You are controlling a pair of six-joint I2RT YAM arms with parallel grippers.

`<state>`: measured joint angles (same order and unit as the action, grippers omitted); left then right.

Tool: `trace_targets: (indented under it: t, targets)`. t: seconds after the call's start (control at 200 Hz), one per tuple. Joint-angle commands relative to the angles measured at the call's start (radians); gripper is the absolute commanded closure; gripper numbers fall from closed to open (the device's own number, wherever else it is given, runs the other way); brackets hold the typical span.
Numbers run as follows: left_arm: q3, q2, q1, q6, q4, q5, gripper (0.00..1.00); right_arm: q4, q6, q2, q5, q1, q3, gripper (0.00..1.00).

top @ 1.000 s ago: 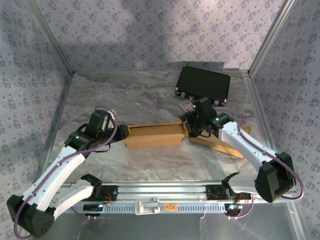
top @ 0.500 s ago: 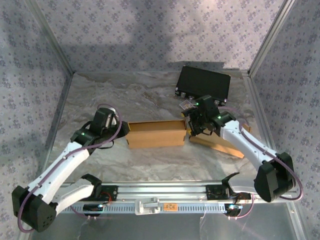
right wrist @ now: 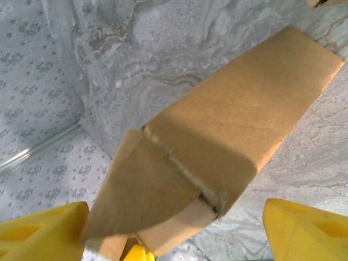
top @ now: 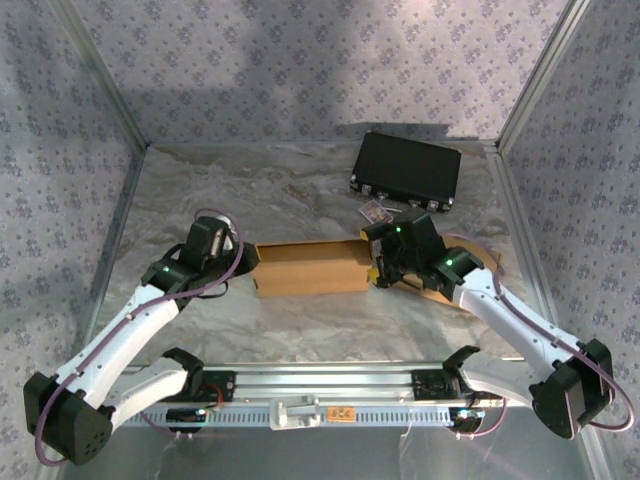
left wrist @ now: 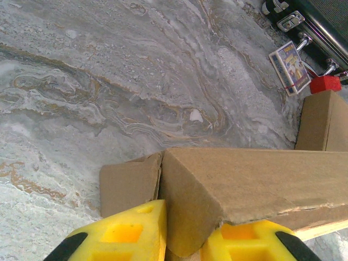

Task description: Fold the paper box

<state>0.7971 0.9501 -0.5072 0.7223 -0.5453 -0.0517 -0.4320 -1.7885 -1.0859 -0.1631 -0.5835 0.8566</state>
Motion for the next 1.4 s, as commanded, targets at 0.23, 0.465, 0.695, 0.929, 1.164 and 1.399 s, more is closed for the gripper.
trace_targets:
  t: [0.23, 0.465, 0.695, 0.929, 1.164, 1.399]
  targets:
    - [-0.007, 0.005, -0.014, -0.002, -0.098, 0.006, 0.74, 0.059, 0.006, -0.031, 0.074, -0.007, -0.018, 0.37]
    - [0.022, -0.012, -0.014, 0.029, -0.115, -0.029, 0.55, 0.060, 0.035, -0.050, 0.091, -0.006, -0.018, 0.44]
    - [0.092, -0.066, -0.012, 0.183, -0.187, -0.120, 0.41, 0.038, 0.046, -0.072, 0.082, 0.002, -0.004, 0.44]
    - [0.169, -0.110, 0.064, 0.324, -0.304, -0.147, 0.43, 0.033, 0.054, -0.080, 0.074, 0.009, 0.004, 0.44]
    - [0.154, 0.000, 0.202, 0.303, -0.158, -0.292, 0.43, 0.030, 0.060, -0.085, 0.068, 0.010, 0.011, 0.45]
    - [0.089, 0.039, 0.196, 0.300, -0.124, -0.330, 0.48, 0.025, 0.062, -0.097, 0.067, 0.008, 0.017, 0.46]
